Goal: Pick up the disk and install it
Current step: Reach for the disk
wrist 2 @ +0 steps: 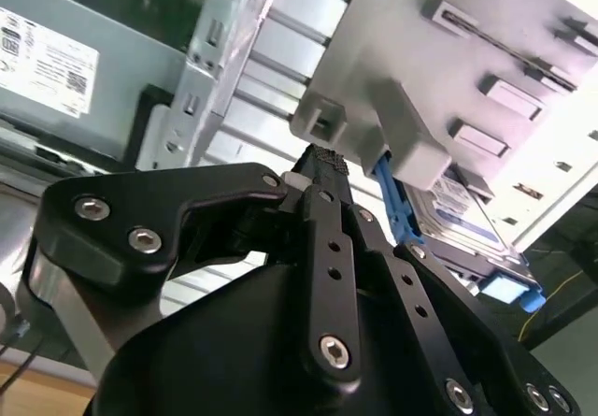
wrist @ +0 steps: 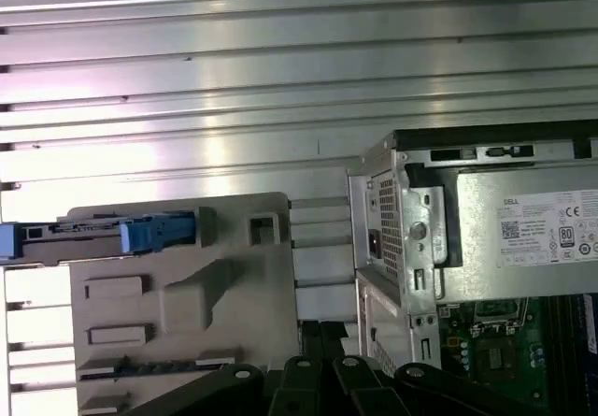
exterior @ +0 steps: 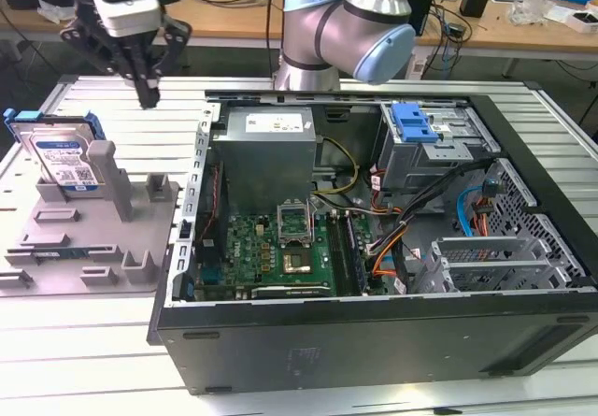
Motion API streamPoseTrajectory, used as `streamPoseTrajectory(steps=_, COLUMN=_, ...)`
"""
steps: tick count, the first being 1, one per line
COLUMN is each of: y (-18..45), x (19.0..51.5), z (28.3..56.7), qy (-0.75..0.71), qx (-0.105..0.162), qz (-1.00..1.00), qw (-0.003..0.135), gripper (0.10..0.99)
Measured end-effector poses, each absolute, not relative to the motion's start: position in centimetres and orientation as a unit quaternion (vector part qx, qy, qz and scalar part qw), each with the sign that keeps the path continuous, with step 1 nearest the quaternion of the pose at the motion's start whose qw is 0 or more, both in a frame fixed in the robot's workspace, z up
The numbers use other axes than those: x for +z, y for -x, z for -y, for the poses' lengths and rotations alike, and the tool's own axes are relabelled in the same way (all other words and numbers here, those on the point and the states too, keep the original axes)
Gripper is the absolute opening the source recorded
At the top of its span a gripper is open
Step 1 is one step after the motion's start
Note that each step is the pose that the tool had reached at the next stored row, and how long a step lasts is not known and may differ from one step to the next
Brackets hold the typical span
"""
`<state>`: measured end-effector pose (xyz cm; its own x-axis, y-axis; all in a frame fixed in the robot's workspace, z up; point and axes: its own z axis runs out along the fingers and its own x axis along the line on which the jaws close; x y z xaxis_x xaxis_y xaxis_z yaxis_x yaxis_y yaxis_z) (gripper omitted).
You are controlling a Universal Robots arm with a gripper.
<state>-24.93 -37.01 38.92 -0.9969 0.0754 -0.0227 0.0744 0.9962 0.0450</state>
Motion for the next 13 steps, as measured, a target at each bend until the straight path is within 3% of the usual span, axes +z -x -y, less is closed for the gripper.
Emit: streamPoseTrajectory(steps=13, y=31.1, x=38.6, z=33.9, qy=-0.037, qx=0.022, qz=-0.999, qw=0.012, gripper=0.106)
